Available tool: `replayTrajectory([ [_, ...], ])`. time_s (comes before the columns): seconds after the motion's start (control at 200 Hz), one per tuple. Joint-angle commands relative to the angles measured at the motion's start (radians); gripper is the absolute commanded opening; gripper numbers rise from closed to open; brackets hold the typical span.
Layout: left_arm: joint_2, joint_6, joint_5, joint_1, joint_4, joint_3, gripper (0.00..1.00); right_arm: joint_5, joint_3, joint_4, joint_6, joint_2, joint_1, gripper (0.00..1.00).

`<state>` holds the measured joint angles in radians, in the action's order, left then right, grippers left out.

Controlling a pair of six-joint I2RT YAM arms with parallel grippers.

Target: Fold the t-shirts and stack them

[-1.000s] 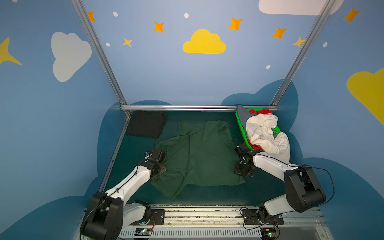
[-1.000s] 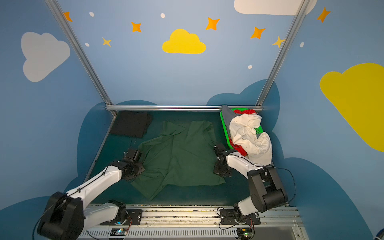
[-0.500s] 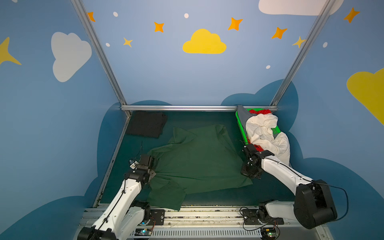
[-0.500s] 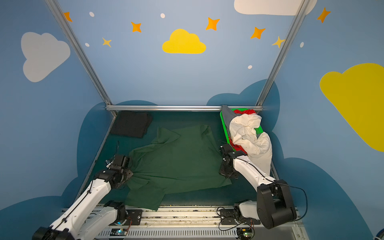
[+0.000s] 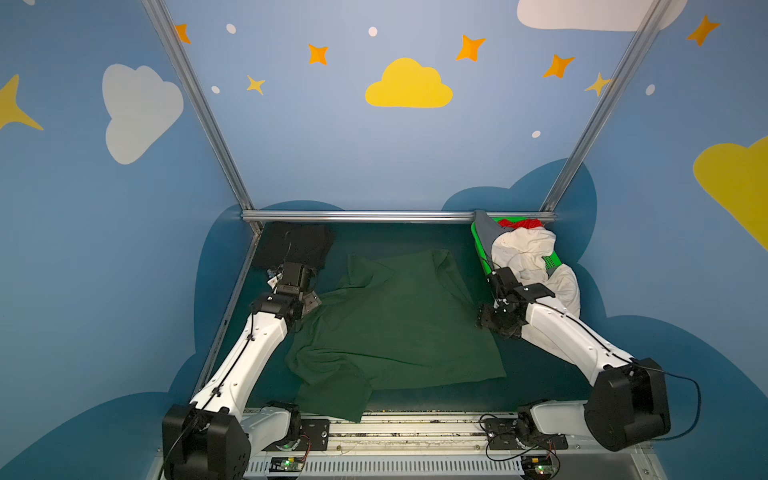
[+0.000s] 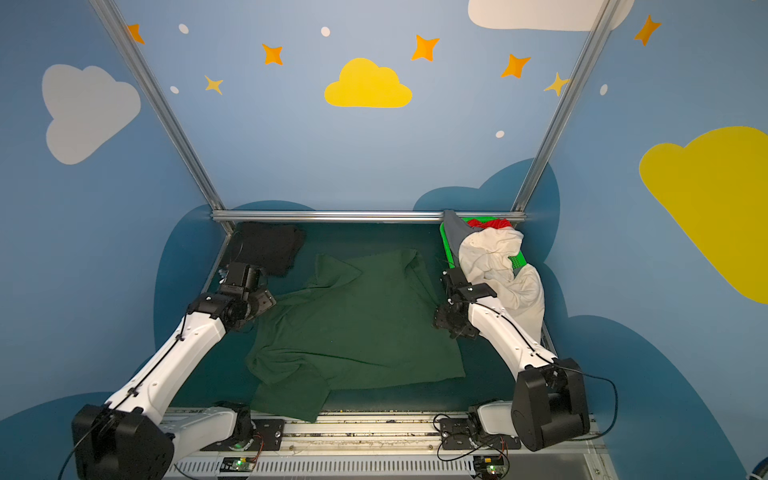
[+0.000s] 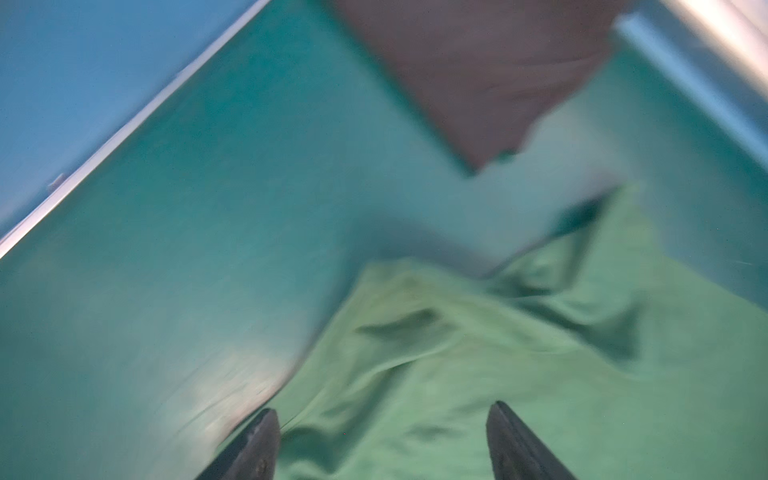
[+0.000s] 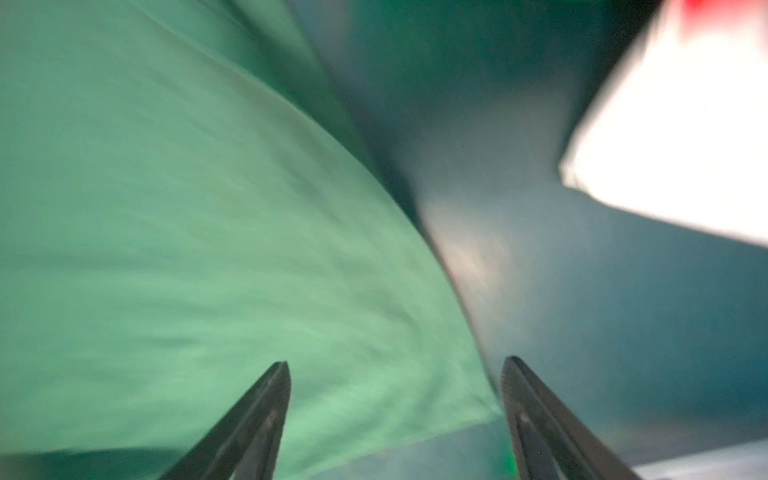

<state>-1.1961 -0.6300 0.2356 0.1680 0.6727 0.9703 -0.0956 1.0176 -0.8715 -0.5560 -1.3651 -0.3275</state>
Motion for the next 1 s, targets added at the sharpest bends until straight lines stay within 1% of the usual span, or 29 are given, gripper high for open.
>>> replayTrajectory([
  [0.0, -0.119, 0.127, -0.174, 0.053, -0.134, 0.065, 0.82, 0.147, 0.127, 0.161, 0.072, -0.132, 0.004, 0.78],
  [0.095, -0.286, 0.193, -0.264, 0.112, -0.146, 0.197, 0.84, 0.236, 0.269, 0.207, 0.085, -0.287, 0.005, 0.78],
  [0.145, -0.376, 0.235, -0.302, 0.143, -0.144, 0.270, 0.84, 0.255, 0.337, 0.215, 0.087, -0.357, 0.009, 0.78],
  [0.24, -0.523, 0.289, -0.308, 0.199, -0.142, 0.383, 0.84, 0.289, 0.476, 0.229, 0.079, -0.501, 0.021, 0.78],
  [0.32, -0.631, 0.285, -0.327, 0.217, -0.112, 0.478, 0.84, 0.339, 0.592, 0.224, 0.074, -0.622, 0.036, 0.75],
  [0.355, -0.665, 0.285, -0.333, 0.220, -0.119, 0.504, 0.83, 0.335, 0.645, 0.212, 0.075, -0.675, 0.039, 0.74],
  [0.42, -0.715, 0.282, -0.351, 0.225, -0.154, 0.530, 0.82, 0.321, 0.728, 0.203, 0.098, -0.758, 0.038, 0.71],
  [0.501, -0.783, 0.279, -0.367, 0.226, -0.133, 0.588, 0.74, 0.297, 0.828, 0.184, 0.118, -0.850, 0.041, 0.69],
  [0.686, -0.892, 0.294, -0.404, 0.230, -0.090, 0.692, 0.73, 0.274, 1.027, 0.143, 0.152, -1.009, 0.041, 0.64],
  [0.741, -0.910, 0.295, -0.409, 0.232, -0.087, 0.707, 0.74, 0.265, 1.081, 0.120, 0.155, -1.045, 0.041, 0.59],
  [0.836, -0.935, 0.302, -0.413, 0.235, -0.086, 0.728, 0.74, 0.267, 1.142, 0.117, 0.157, -1.086, 0.041, 0.52],
  [0.931, -0.963, 0.304, -0.406, 0.237, -0.071, 0.758, 0.74, 0.272, 1.179, 0.126, 0.162, -1.115, 0.041, 0.49],
  [0.996, -0.978, 0.306, -0.407, 0.237, -0.058, 0.782, 0.74, 0.269, 1.212, 0.120, 0.165, -1.132, 0.041, 0.40],
])
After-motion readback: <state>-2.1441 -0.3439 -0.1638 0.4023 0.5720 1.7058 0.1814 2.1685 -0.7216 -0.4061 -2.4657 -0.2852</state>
